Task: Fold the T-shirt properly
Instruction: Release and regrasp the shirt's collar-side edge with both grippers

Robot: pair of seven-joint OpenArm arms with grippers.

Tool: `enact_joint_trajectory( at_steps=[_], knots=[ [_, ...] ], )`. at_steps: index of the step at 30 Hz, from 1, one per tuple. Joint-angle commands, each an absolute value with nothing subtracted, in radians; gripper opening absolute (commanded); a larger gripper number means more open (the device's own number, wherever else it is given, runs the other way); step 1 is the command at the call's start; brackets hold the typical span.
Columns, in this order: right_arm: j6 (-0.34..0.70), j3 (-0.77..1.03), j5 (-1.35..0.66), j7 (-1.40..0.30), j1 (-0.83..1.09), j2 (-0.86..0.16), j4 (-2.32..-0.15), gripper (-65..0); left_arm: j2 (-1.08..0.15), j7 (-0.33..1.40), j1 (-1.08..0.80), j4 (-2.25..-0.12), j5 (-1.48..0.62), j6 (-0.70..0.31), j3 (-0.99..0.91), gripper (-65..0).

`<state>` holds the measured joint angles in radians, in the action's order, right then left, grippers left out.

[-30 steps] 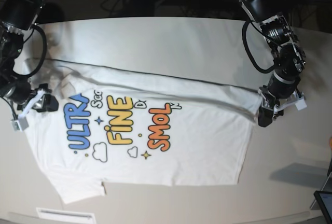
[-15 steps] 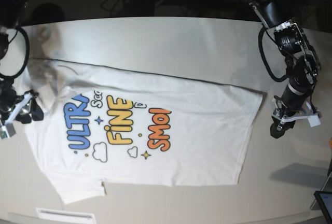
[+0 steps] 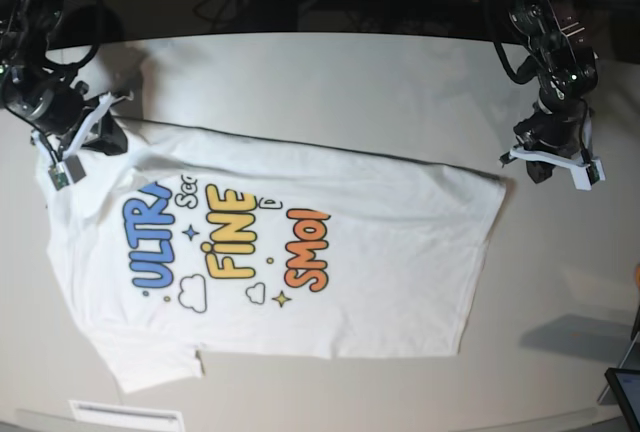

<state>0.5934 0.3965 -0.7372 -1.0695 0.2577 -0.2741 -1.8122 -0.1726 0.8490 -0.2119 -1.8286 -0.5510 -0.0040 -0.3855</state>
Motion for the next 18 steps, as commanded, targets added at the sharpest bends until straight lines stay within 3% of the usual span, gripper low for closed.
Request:
enact_joint_trajectory(
  at_steps=[1, 15, 18],
  knots=[
    [0.596, 0.398, -0.754, -1.052, 0.251, -0.282, -1.813, -64.7, -0.185, 0.829, -0.211, -1.853, -0.549, -0.010, -0.390, -65.0],
    [0.595, 0.291, -0.753, -1.050, 0.036, -0.286, -1.595, -64.7, -0.191, 0.829, -0.252, -1.890, -0.545, -0.010, -0.395, -65.0],
    [0.595, 0.249, -0.665, -1.052, -0.051, -0.285, -1.550, -64.7, -0.183, 0.829, -0.265, -1.890, -0.550, -0.010, -0.446, -65.0]
  ],
)
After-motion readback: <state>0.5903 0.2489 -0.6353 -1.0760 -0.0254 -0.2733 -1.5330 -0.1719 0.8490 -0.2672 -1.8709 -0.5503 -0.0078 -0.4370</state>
